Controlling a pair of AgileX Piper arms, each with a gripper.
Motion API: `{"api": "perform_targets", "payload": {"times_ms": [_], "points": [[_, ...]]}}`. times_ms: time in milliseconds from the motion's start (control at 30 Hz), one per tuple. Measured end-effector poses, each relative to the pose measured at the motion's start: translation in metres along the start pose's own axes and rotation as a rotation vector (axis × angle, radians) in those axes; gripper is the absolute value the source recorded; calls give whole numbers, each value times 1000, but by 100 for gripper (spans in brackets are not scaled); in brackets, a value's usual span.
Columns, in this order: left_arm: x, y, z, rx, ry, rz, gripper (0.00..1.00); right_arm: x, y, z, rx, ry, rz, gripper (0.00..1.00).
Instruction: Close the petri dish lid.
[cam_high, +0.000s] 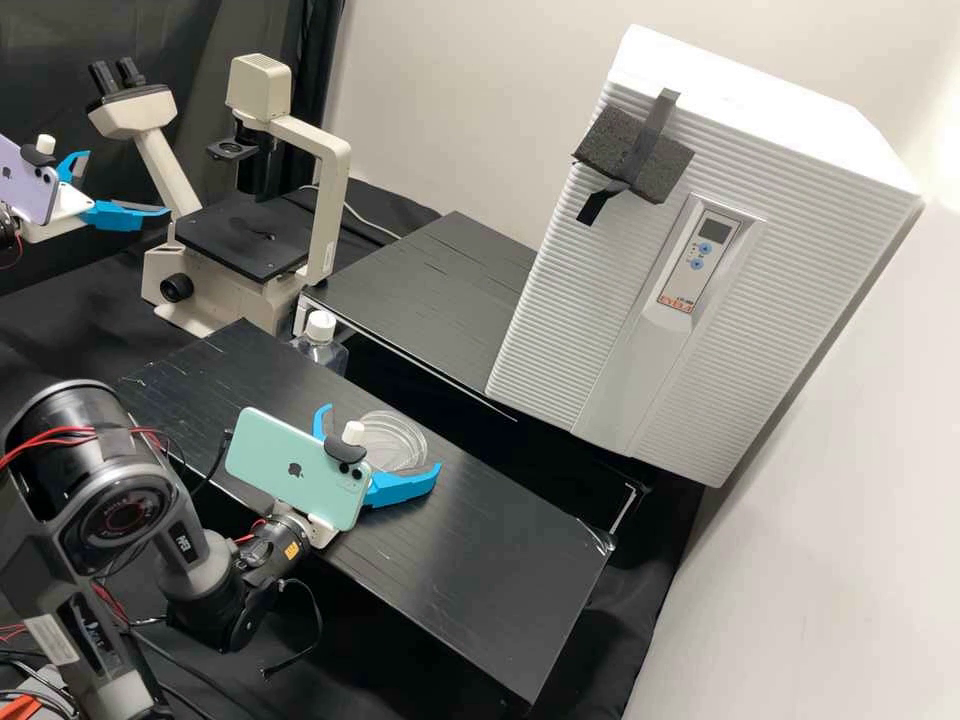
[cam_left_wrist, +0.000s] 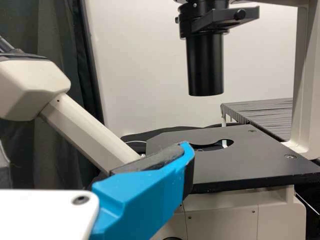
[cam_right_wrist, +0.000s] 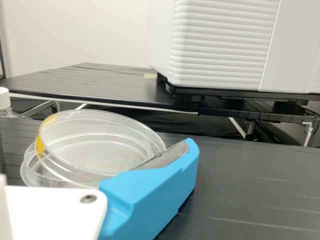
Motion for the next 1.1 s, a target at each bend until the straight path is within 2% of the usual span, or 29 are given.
{"api": "perform_targets", "payload": {"times_ms": [867,900,1100], "points": [[0,0,0,0,0,0,100,0,0,0,4,8,1,0],[0,0,0,0,0,0,100,0,0,0,4,8,1,100],[0,0,0,0,0,0,100,0,1,-2,-3,19,12,100]]}}
